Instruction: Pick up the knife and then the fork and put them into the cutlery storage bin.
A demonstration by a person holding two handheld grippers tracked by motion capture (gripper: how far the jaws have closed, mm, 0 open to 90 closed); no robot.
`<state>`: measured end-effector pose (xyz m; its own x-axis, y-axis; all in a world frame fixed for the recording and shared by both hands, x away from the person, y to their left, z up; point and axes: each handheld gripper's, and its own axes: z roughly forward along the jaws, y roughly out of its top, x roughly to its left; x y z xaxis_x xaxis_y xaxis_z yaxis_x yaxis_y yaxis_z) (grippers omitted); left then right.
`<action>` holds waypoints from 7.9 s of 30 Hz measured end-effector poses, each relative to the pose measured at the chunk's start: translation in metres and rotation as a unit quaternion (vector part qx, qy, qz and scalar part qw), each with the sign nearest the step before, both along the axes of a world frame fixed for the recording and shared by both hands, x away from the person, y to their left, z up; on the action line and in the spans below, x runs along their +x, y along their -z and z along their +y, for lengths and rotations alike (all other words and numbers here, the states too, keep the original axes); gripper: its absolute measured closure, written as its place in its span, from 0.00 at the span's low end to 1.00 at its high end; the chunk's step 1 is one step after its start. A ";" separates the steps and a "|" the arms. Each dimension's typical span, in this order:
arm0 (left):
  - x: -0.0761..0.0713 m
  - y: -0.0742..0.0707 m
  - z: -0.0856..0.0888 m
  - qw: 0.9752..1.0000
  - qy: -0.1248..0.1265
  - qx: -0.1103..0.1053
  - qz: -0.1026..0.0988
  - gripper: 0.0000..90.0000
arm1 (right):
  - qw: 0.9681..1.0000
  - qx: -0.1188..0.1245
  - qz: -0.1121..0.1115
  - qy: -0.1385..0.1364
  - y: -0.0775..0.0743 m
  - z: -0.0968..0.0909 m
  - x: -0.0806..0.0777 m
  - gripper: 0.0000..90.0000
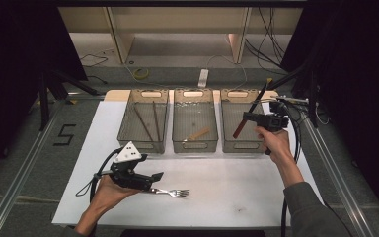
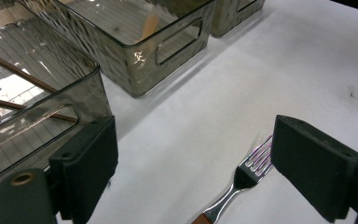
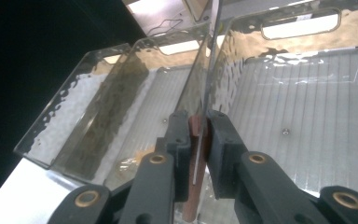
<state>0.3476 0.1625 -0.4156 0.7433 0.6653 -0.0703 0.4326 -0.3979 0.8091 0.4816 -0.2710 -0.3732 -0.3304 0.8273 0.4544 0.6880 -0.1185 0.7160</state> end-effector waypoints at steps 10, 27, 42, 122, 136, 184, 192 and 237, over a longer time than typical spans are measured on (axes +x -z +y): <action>-0.002 0.002 -0.003 1.000 0.006 0.008 0.000 0.16 | 0.999 -0.014 0.035 -0.008 0.016 0.010 0.017 0.90; -0.002 0.003 -0.002 1.000 0.008 0.012 -0.001 0.16 | 0.998 -0.023 0.055 -0.016 0.026 0.018 0.022 0.89; -0.002 0.003 -0.001 1.000 0.012 0.004 0.003 0.16 | 0.998 -0.028 0.058 -0.009 0.031 0.020 0.024 0.63; 0.016 0.024 0.005 0.967 0.038 0.210 0.138 0.22 | 0.978 -0.050 -0.139 -0.145 0.052 0.028 -0.163 0.31; 0.019 0.026 0.004 0.956 0.045 0.252 0.142 0.31 | 0.978 -0.049 -0.138 -0.148 0.055 0.025 -0.167 0.31; 0.017 0.045 -0.015 0.914 0.145 0.344 0.159 0.79 | 0.978 -0.056 -0.124 -0.157 0.057 0.026 -0.168 0.31; 0.016 0.045 -0.015 0.914 0.152 0.343 0.153 0.83 | 0.978 -0.056 -0.124 -0.158 0.056 0.026 -0.168 0.31; 0.018 -0.005 -0.065 0.995 0.045 0.057 0.064 0.84 | 0.985 -0.011 -0.104 -0.136 0.043 0.056 -0.147 0.32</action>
<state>0.3657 0.0974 -0.4105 0.7904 0.6050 -0.0961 0.4873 -0.5260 0.6970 0.3343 -0.2149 -0.4157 -0.6258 0.7040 0.3358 0.5300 0.0680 0.8452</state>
